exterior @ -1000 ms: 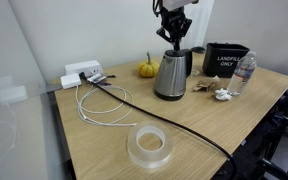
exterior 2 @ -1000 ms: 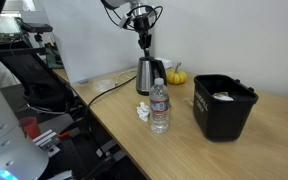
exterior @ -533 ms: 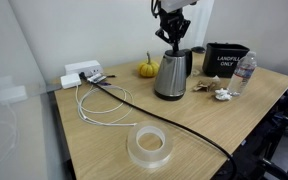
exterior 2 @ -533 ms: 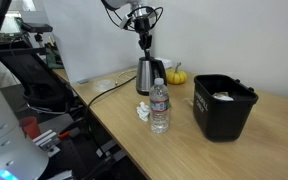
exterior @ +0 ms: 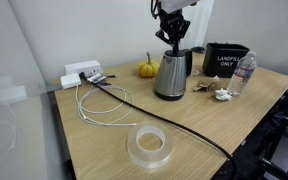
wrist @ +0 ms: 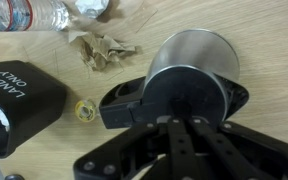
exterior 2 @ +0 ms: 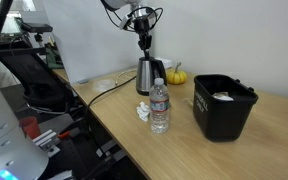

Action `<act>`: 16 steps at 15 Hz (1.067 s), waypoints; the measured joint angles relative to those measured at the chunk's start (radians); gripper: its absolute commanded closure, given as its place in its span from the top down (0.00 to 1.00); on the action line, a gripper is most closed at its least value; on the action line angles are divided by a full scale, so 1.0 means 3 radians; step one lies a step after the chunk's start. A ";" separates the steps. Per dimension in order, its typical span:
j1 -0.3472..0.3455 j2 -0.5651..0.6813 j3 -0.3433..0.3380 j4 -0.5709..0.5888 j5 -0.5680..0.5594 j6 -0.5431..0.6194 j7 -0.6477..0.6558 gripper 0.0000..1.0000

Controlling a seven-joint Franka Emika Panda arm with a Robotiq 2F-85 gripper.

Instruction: Press down on the top of the kettle to open the lid

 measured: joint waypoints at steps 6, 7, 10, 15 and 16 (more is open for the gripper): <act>0.0000 0.0022 0.0000 0.0035 0.0000 -0.0032 -0.0005 0.00; 0.0000 0.0029 0.0000 0.0047 0.0000 -0.0044 -0.0005 0.00; 0.0005 0.0039 0.0000 0.0066 0.0000 -0.0061 -0.0005 0.00; 0.0081 -0.0097 0.0029 0.0083 0.0005 -0.0021 -0.0003 0.00; 0.0103 -0.0179 0.0040 0.0077 0.0005 -0.0021 -0.0001 0.00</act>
